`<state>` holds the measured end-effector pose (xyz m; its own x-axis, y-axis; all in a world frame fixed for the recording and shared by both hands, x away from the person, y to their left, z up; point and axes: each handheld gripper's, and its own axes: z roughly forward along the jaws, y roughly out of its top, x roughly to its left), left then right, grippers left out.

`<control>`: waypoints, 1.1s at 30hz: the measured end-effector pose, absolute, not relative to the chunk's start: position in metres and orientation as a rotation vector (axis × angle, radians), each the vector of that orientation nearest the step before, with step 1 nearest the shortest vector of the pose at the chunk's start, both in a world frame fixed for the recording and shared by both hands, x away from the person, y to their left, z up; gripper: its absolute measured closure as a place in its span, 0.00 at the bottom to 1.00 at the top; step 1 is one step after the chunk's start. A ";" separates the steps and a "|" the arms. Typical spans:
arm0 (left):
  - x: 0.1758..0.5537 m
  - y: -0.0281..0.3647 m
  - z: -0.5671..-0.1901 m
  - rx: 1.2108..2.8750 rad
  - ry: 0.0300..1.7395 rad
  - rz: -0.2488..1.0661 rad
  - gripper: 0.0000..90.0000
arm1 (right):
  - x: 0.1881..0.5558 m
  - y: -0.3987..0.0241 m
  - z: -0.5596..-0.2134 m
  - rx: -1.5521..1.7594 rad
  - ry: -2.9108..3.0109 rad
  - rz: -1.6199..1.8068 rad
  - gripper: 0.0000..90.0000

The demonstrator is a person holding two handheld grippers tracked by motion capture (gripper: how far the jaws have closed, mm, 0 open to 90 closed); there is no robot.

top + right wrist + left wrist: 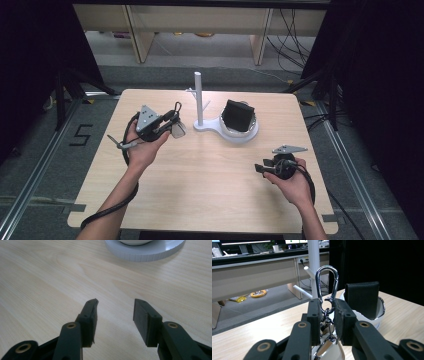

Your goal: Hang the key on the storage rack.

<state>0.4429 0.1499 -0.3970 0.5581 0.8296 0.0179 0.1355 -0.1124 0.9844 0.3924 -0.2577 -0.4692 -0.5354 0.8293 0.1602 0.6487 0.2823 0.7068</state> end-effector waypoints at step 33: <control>0.488 0.133 -0.389 1.572 0.902 0.727 0.83 | 0.392 -0.259 -0.470 1.375 2.313 1.083 0.61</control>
<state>0.4882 0.1328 -0.3893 0.5167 0.8560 -0.0173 0.1650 -0.0797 0.9831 0.3919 -0.2590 -0.4704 -0.5279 0.8344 0.1585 0.6561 0.2821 0.7000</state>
